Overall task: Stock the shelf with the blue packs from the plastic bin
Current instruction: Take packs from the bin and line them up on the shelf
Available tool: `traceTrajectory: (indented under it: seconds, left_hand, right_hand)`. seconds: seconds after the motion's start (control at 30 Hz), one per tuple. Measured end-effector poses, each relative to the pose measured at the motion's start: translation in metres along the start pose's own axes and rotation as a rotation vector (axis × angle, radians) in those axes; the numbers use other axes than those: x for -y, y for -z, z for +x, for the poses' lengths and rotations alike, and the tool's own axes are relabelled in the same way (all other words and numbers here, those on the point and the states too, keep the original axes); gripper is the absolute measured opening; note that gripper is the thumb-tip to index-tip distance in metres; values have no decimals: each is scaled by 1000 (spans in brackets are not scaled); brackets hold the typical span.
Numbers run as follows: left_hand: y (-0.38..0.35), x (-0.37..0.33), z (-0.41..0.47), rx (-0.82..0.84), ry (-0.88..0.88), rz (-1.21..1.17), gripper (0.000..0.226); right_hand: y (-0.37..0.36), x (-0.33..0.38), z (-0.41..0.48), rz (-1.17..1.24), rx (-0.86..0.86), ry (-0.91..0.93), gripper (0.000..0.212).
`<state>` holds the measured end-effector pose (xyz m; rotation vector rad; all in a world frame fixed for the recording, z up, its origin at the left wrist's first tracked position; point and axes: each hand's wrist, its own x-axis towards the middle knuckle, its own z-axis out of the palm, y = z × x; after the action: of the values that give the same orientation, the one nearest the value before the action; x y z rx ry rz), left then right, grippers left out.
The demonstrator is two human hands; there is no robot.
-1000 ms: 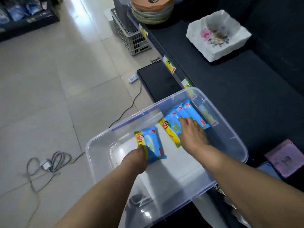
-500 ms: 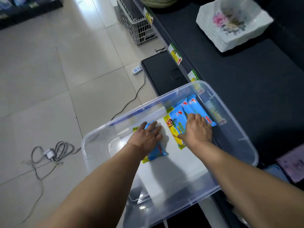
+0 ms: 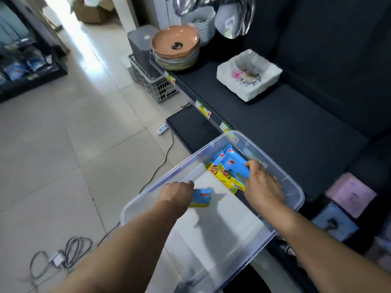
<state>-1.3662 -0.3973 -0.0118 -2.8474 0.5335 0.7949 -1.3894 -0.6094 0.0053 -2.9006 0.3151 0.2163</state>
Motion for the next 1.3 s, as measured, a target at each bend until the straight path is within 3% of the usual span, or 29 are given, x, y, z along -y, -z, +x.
traceTrajectory:
  seconds: [0.13, 0.27, 0.4, 0.57, 0.77, 0.97, 1.3]
  left_hand:
    - [26, 2, -18, -45, -60, -21, 42]
    - [43, -1, -38, -143, -151, -103, 39]
    - [62, -12, -57, -284, -249, -111, 33]
    - [96, -49, -79, -402, -378, -121, 41]
    - [146, -125, -118, -561, -613, -253, 31]
    - [191, -207, -149, -692, -698, -382, 33]
    - [237, -317, -167, -907, -680, -149, 34]
  right_hand:
    - [21, 11, -39, -8, -109, -109, 36]
    - [34, 17, -85, -6, -200, -191, 50]
    - [53, 12, -130, -50, -370, -255, 47]
    - [86, -5, -182, -194, -567, -355, 59]
    - [130, -51, -230, -186, -748, -467, 57]
    - [174, -105, -271, -153, -695, -514, 45]
    - [224, -203, -322, -165, -790, -481, 42]
